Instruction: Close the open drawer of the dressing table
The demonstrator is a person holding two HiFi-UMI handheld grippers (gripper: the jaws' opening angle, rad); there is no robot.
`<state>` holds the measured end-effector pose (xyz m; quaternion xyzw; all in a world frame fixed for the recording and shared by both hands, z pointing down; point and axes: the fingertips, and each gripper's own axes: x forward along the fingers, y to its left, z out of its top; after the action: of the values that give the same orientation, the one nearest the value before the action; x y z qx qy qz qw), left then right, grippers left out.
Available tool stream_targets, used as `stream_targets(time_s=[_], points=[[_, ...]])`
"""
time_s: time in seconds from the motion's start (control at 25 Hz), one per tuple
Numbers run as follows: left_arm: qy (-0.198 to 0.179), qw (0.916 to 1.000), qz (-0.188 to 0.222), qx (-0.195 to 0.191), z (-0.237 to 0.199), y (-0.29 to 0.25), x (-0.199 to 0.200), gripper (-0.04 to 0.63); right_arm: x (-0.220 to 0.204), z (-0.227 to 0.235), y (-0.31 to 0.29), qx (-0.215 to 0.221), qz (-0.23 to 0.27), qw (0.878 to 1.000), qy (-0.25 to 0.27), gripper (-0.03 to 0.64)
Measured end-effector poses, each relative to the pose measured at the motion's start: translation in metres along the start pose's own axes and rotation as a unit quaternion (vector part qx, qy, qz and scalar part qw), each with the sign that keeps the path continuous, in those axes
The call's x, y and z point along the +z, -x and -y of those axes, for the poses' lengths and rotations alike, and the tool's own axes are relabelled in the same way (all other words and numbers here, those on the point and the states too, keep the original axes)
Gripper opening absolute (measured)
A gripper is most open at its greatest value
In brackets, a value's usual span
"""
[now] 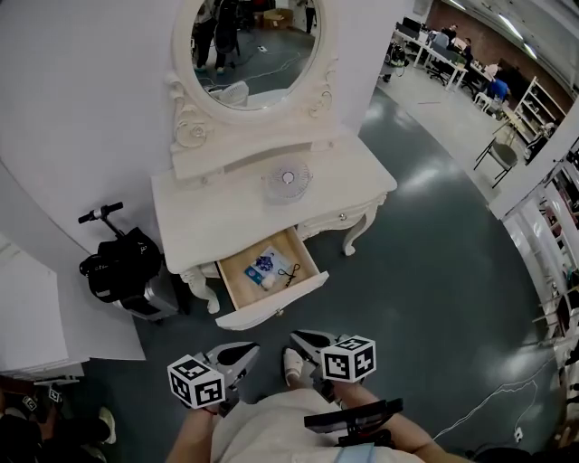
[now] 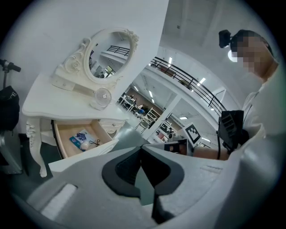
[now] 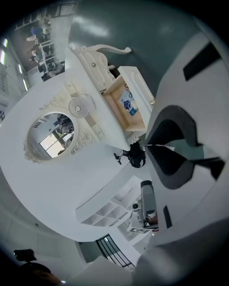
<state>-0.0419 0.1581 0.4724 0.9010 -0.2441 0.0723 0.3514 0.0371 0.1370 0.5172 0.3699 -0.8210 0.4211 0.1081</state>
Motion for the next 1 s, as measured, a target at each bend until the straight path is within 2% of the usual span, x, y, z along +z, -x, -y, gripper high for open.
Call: stream_targets(time_s=[0.36,0.72,1.0], points=[[0.009,0.9999,-0.012,0.009,-0.015,-0.031,0.013,0.009,0.021,0.024,-0.013,0.019,-0.025,0.999,0.002,0.017],[0.013,0.9992,0.010,0.038,-0.021,-0.058,0.036,0.009,0.040,0.047,-0.023,0.049,-0.069,0.996,0.027,0.018],[0.049,0.9973,0.000,0.055,-0.039,-0.070,0.021,0.009,0.041,0.063,-0.039,0.049,-0.103,0.993,0.041,0.018]])
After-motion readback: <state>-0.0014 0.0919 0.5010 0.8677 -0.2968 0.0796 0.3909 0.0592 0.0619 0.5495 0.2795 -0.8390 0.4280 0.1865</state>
